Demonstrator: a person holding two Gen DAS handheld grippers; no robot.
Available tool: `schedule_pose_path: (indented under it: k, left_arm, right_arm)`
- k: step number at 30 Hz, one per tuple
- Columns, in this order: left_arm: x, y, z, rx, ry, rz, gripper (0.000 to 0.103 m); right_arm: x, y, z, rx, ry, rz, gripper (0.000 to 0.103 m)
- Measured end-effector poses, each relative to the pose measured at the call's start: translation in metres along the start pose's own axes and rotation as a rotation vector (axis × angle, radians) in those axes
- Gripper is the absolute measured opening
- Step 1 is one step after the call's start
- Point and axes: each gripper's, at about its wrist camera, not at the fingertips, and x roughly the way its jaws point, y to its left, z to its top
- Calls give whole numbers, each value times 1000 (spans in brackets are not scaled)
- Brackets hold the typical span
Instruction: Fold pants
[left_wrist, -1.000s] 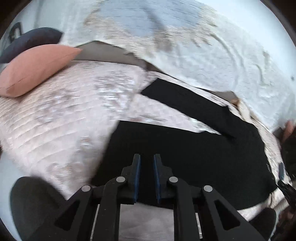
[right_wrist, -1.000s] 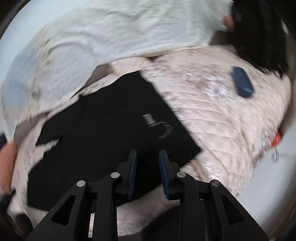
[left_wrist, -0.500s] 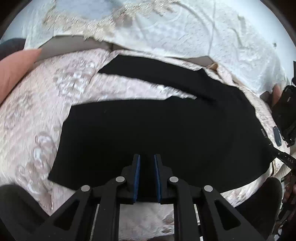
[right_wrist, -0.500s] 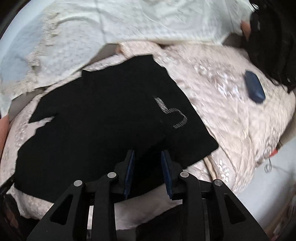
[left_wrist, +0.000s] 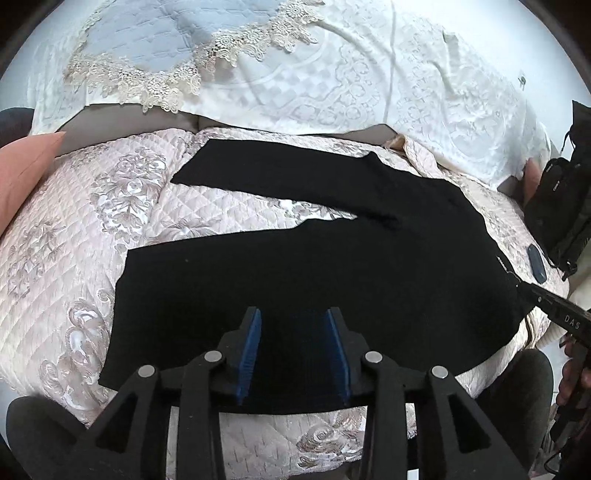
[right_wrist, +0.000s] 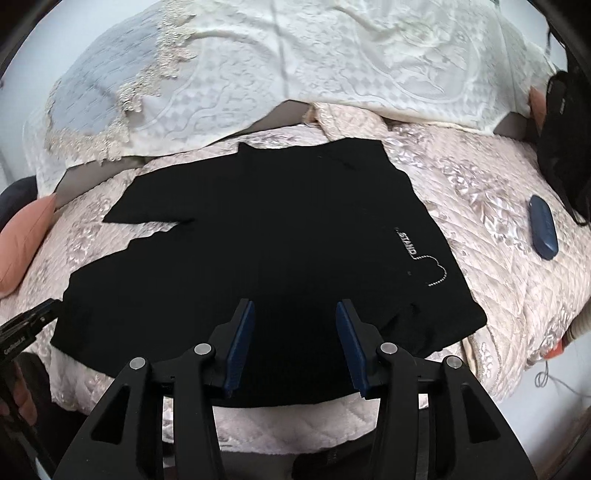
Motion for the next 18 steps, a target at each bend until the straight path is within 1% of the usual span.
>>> schedule_pose_path:
  k: [9, 18]
  left_arm:
    - [-4, -7, 3, 25, -10, 3, 39]
    - [10, -10, 15, 31, -4, 4, 39]
  right_arm:
    - [-8, 20, 5, -71, -25, 9, 47]
    - [4, 27, 13, -94, -22, 28, 47]
